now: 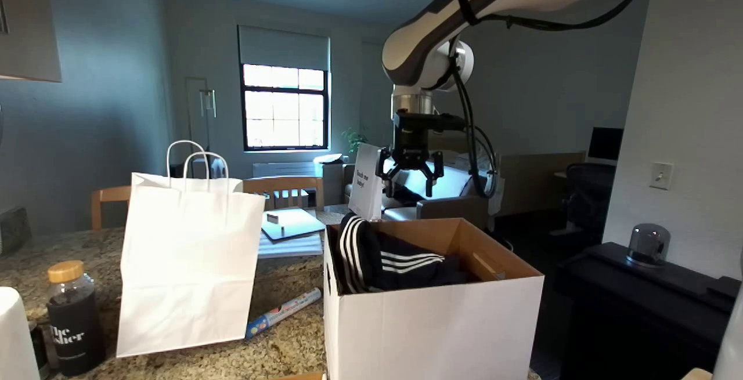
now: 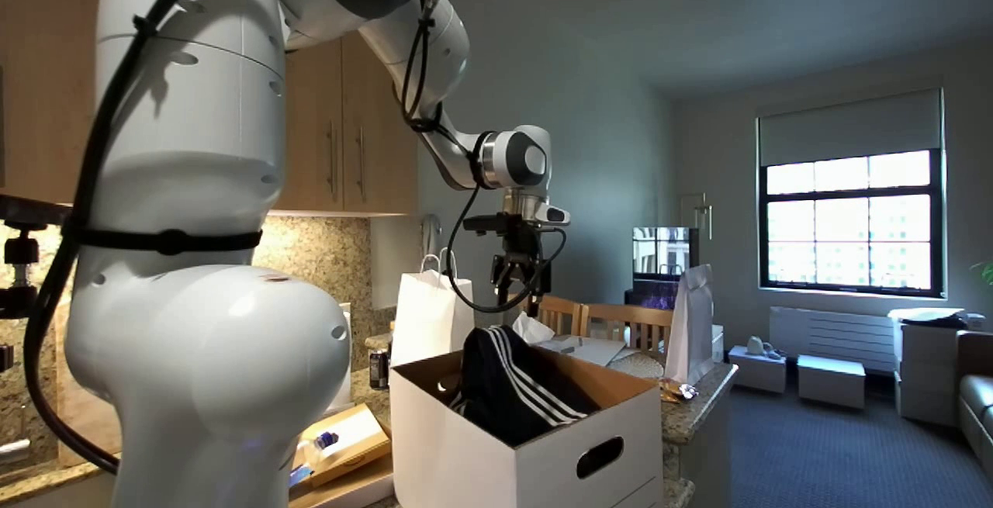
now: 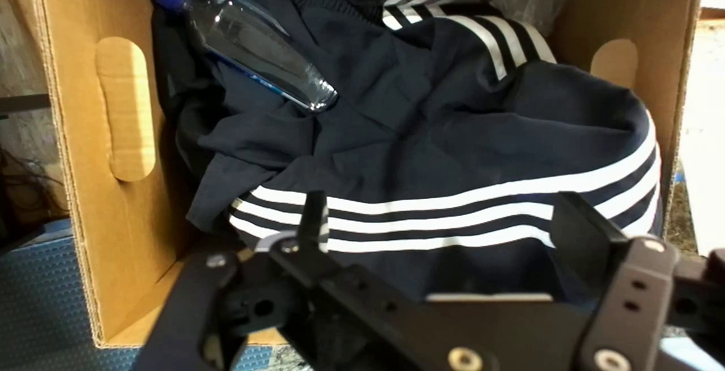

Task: Remove three bottles from the box

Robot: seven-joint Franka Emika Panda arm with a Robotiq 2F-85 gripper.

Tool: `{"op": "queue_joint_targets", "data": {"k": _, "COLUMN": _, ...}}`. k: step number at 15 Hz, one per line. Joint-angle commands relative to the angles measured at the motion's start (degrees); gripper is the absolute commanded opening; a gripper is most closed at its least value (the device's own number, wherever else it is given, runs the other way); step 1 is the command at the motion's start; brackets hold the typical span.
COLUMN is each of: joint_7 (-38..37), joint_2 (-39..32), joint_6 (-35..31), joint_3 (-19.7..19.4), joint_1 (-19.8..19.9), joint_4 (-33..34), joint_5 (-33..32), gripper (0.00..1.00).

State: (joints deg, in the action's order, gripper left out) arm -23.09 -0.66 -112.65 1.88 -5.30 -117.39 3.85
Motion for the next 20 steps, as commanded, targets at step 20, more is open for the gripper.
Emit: {"op": "queue_joint_targets", "data": {"k": 20, "joint_7": -0.64, "joint_2": 2.17, "joint_6": -0.48, "joint_3": 3.43, "joint_1": -0.71, "joint_4": -3.9, "joint_5": 3.08, "gripper": 1.0}}
